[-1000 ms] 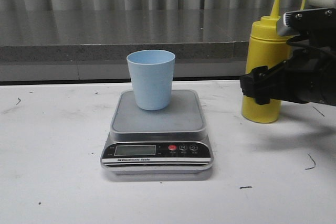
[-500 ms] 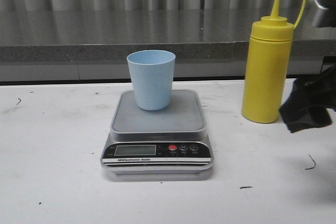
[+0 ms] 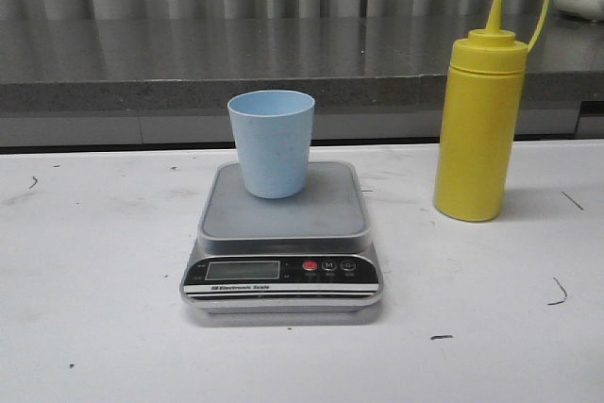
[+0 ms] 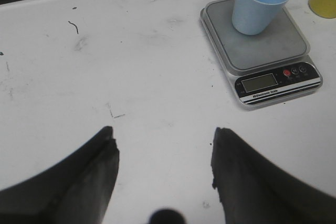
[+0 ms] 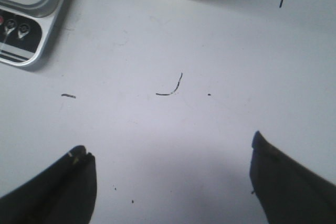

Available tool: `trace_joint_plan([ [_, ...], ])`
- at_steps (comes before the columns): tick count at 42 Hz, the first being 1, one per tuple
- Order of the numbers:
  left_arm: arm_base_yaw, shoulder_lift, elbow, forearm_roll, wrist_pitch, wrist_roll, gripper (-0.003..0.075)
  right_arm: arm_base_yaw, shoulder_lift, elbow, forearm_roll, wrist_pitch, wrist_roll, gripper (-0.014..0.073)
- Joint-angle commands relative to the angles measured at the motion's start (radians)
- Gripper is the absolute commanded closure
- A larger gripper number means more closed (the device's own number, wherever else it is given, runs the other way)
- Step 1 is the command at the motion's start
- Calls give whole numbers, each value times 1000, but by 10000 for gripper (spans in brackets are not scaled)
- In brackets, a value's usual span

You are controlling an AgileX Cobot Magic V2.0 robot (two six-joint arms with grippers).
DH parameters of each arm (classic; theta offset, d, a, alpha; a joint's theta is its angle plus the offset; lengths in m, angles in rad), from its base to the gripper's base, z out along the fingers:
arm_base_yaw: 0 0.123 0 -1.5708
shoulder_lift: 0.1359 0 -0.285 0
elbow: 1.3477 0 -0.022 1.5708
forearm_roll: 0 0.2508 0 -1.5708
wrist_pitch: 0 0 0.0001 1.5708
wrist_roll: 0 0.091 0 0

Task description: Pour seasoning into cup on scale with both arms

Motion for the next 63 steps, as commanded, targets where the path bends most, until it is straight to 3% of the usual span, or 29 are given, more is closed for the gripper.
trace_joint_plan([
  [1, 3, 2, -25, -8, -66, -6, 335, 0, -103, -34, 15, 18, -30, -20],
  [21, 3, 2, -25, -8, -67, -6, 335, 0, -437, -34, 15, 254, -30, -20],
  [32, 3, 2, -25, -8, -75, -6, 335, 0, -508, -34, 15, 216, -30, -13],
  [35, 3, 2, -25, -8, -70, -6, 353, 0, -508, -33, 15, 210, -30, 41],
  [46, 3, 2, -25, -8, -65, -6, 641, 0, -508, -33, 15, 188, -30, 524],
  [51, 3, 2, -25, -8, -65, -6, 739, 0, -508, -33, 15, 185, -30, 686],
  [63, 3, 2, -25, -8, -65, -6, 740, 0, -508, -33, 15, 198, -30, 711],
])
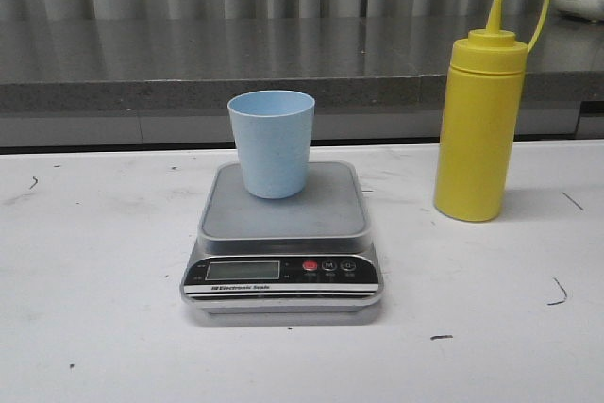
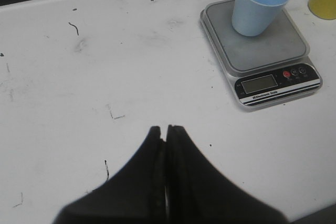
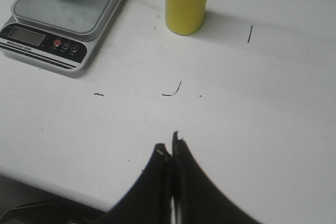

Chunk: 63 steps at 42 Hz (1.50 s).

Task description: Pour seasoning into cup on scale with both arms

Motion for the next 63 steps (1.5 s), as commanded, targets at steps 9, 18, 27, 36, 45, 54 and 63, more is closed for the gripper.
trace_joint_plan([
  [9, 1, -1, -22, -9, -63, -6, 740, 0, 6, -33, 1, -59, -11, 711],
  [18, 49, -73, 73, -7, -144, -6, 740, 0, 6, -33, 1, -58, -11, 711],
  [27, 171, -302, 346, 16, -479, -6, 740, 0, 6, -33, 1, -59, -11, 711],
  [36, 261, -481, 606, -11, -744, -6, 740, 0, 6, -33, 1, -59, -11, 711],
  [45, 301, -603, 802, -13, -1007, -6, 740, 0, 6, -33, 1, -59, -11, 711],
  [54, 325, -656, 880, -13, -1079, -6, 740, 0, 6, -33, 1, -59, -11, 711],
  [63, 340, -656, 882, -13, -1074, -6, 740, 0, 6, -33, 1, -57, -11, 711],
])
